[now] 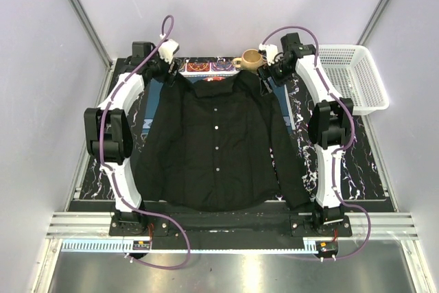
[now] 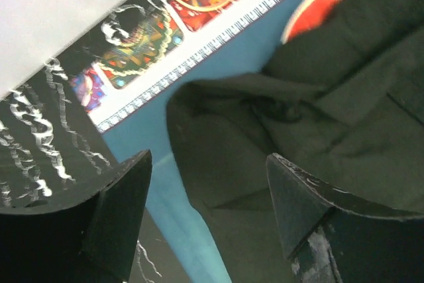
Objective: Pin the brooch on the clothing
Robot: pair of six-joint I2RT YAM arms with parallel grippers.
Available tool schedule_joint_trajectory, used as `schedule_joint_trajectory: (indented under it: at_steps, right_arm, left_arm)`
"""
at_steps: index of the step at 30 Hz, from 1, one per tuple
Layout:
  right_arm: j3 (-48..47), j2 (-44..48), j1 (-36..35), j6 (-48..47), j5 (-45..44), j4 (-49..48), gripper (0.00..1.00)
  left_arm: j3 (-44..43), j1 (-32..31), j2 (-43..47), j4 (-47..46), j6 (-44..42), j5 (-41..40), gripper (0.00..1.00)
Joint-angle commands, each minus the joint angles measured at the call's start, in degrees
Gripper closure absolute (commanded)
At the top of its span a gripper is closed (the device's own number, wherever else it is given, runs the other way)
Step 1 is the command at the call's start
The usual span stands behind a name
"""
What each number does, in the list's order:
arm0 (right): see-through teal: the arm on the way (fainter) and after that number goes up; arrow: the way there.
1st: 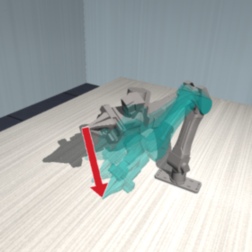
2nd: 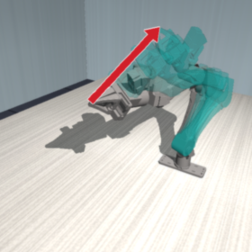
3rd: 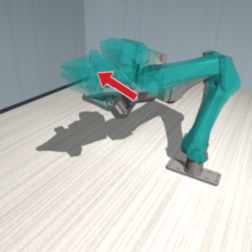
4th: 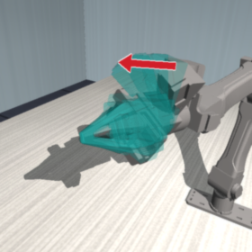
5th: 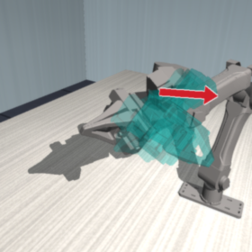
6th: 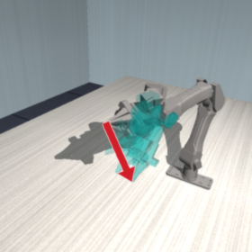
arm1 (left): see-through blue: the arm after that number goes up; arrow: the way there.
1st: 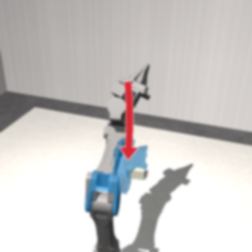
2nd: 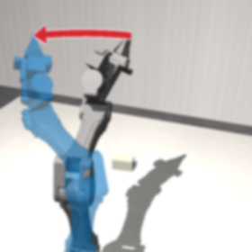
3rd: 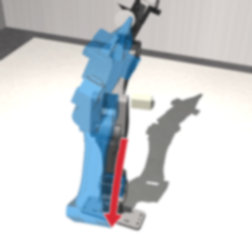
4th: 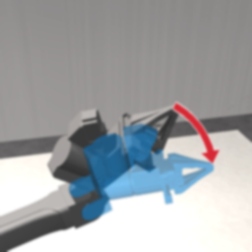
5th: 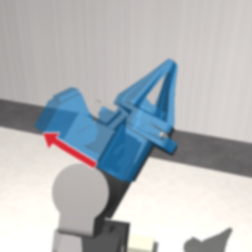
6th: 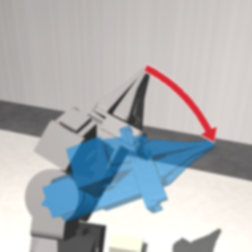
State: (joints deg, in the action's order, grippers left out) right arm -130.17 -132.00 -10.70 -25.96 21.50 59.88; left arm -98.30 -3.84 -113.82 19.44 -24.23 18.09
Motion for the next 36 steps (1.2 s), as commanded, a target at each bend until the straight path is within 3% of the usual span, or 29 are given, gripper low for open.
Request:
schedule_joint_trajectory:
  at_steps: [1,5,10,16,17,23,31,36]
  right_arm:
    - [2.0,2.7,0.1,-0.2,-1.4,-0.5,0.14]
    - [4.5,2.5,0.2,2.0,-5.0,-0.8,0.15]
    - [10.3,5.1,1.6,5.1,-4.9,-3.1,0.16]
    - [17.7,8.3,2.1,6.1,-5.1,-6.0,0.13]
    - [19.8,8.8,2.4,6.5,-4.9,-6.3,0.13]
    - [22.8,9.7,4.5,7.7,-3.0,-6.1,0.13]
    - [25.1,13.4,5.1,7.7,0.8,-4.9,0.13]
    - [24.7,14.2,5.2,7.4,1.1,-3.8,0.13]
  left_arm:
    - [7.7,-1.3,8.1,-3.7,-14.4,13.6,0.26]
    - [11.8,-9.8,8.5,-0.3,-29.7,7.9,0.27]
    - [22.1,-14.9,8.4,-15.4,-37.2,2.4,0.29]
    - [23.2,-20.7,2.3,-28.6,-40.4,-6.4,0.26]
    - [22.3,-21.7,-0.3,-33.3,-40.9,-10.1,0.26]
    - [14.4,-21.7,-8.2,-34.8,-41.2,-14.7,0.27]
    - [0.0,-18.1,-14.3,-34.5,-34.0,-11.0,0.31]
    - [-14.4,-16.2,-21.4,-26.8,-30.2,-7.5,0.31]
